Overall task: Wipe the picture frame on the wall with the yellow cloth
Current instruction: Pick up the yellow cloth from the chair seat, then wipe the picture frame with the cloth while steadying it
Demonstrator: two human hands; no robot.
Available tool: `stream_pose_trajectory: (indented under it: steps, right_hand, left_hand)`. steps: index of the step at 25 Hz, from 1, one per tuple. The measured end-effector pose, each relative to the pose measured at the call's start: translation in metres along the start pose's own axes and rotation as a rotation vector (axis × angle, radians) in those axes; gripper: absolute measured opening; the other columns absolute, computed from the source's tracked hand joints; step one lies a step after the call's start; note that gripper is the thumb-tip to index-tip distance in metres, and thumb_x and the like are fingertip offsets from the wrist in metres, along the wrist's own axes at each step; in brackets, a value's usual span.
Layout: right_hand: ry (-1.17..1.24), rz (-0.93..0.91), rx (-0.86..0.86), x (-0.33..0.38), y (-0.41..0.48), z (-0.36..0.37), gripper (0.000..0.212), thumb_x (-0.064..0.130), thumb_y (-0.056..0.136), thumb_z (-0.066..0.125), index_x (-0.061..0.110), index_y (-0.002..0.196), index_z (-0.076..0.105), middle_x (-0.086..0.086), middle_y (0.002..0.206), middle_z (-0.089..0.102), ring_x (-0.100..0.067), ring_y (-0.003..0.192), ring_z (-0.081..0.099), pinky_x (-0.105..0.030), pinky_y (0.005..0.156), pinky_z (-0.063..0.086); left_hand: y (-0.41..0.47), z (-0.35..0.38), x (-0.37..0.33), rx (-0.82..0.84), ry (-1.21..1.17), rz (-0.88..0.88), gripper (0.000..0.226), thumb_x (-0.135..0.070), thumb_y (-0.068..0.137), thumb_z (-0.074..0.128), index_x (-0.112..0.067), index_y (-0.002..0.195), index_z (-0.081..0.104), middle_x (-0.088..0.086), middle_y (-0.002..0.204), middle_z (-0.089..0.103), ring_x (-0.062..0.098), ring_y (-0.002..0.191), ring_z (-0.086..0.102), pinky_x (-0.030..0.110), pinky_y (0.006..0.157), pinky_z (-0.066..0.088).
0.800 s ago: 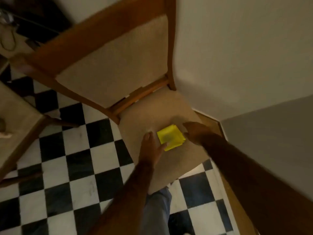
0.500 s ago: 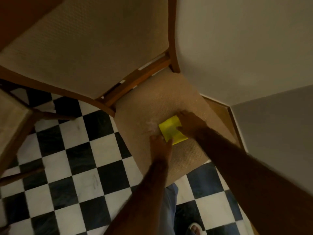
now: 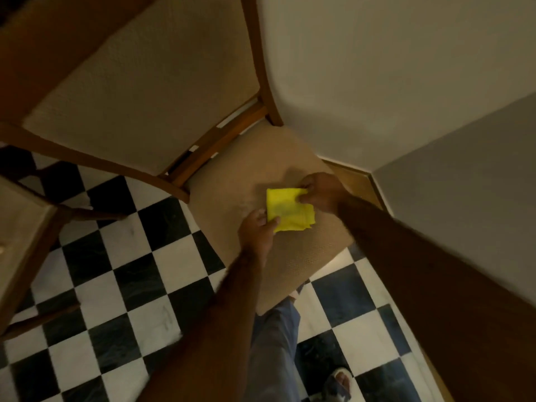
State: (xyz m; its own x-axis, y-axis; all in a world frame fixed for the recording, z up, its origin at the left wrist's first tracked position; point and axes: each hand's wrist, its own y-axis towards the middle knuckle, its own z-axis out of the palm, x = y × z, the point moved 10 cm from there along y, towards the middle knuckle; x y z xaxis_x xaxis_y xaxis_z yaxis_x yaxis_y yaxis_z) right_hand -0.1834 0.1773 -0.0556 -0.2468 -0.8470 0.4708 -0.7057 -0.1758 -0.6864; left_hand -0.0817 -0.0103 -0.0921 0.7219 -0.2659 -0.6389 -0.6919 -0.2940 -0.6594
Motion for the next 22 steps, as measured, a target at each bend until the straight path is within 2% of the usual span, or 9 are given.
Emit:
stream_pose_trajectory:
  steps: [1,3,7,10,12,15,17,22]
  right_hand:
    - [-0.022,-0.010,-0.003,0.004,-0.017,-0.017,0.045,0.031,0.080,0.076,0.015,0.122,0.071,-0.007,0.127,0.070,-0.024,0.121,0.061,-0.020,0.082,0.034]
    - [-0.002,-0.023,-0.050,0.010,-0.052,-0.057,0.047,0.033,0.080,0.077,0.013,0.122,0.073,-0.008,0.126,0.070,-0.025,0.121,0.061,-0.022,0.084,0.036]
    - [0.026,-0.008,-0.197,0.011,-0.134,-0.141,0.044,0.030,0.078,0.080,0.012,0.118,0.076,-0.010,0.118,0.075,-0.025,0.114,0.066,-0.022,0.081,0.039]
    - [0.044,-0.005,-0.297,0.012,-0.202,-0.201,0.043,0.028,0.077,0.081,0.009,0.115,0.076,-0.012,0.114,0.076,-0.028,0.107,0.070,-0.030,0.093,0.051]
    - [0.065,-0.008,-0.357,0.010,-0.250,-0.240,0.041,0.024,0.080,0.079,0.007,0.117,0.074,-0.015,0.113,0.076,-0.031,0.103,0.072,-0.036,0.096,0.054]
    - [-0.005,-0.009,-0.421,0.010,-0.321,-0.290,0.036,0.020,0.086,0.073,0.006,0.120,0.072,-0.016,0.111,0.075,-0.030,0.098,0.073,-0.026,0.084,0.053]
    - [-0.035,-0.005,-0.494,0.011,-0.375,-0.324,0.036,0.020,0.087,0.072,0.006,0.120,0.072,-0.016,0.110,0.076,-0.028,0.092,0.073,-0.024,0.080,0.052]
    - [-0.057,0.008,-0.702,0.015,-0.496,-0.396,0.033,0.017,0.087,0.071,0.006,0.118,0.074,-0.017,0.107,0.077,-0.030,0.096,0.075,-0.034,0.090,0.058]
  left_hand:
    - [-0.010,0.001,-0.016,0.020,-0.054,0.014,0.032,-0.021,0.083,0.079,-0.005,0.108,0.070,0.009,0.100,0.073,0.027,0.092,0.072,0.041,0.077,0.063]
    - [-0.031,0.003,-0.049,0.065,-0.155,0.051,0.028,-0.017,0.083,0.079,-0.003,0.106,0.072,0.013,0.099,0.074,0.031,0.092,0.073,0.044,0.081,0.062]
    - [-0.082,0.015,-0.125,0.152,-0.257,0.162,0.039,-0.012,0.083,0.078,0.003,0.117,0.068,0.016,0.106,0.074,0.026,0.090,0.073,0.040,0.081,0.062]
    - [-0.125,0.027,-0.183,0.199,-0.296,0.259,0.041,-0.010,0.082,0.078,0.005,0.118,0.066,0.020,0.108,0.074,0.023,0.084,0.072,0.032,0.073,0.061]
    - [-0.161,0.039,-0.221,0.249,-0.328,0.335,0.042,-0.012,0.082,0.079,0.006,0.118,0.066,0.021,0.108,0.074,0.023,0.084,0.072,0.028,0.070,0.061]
    - [-0.221,0.054,-0.280,0.315,-0.330,0.461,0.037,-0.013,0.084,0.077,0.002,0.116,0.068,0.017,0.103,0.075,0.021,0.083,0.072,0.020,0.064,0.057]
    - [-0.267,0.061,-0.321,0.359,-0.352,0.543,0.033,-0.010,0.085,0.076,0.001,0.115,0.069,0.018,0.101,0.075,0.023,0.084,0.072,0.020,0.065,0.058]
    - [-0.364,0.071,-0.413,0.446,-0.367,0.736,0.035,-0.007,0.085,0.075,0.004,0.117,0.068,0.019,0.103,0.074,0.024,0.086,0.072,0.022,0.068,0.061]
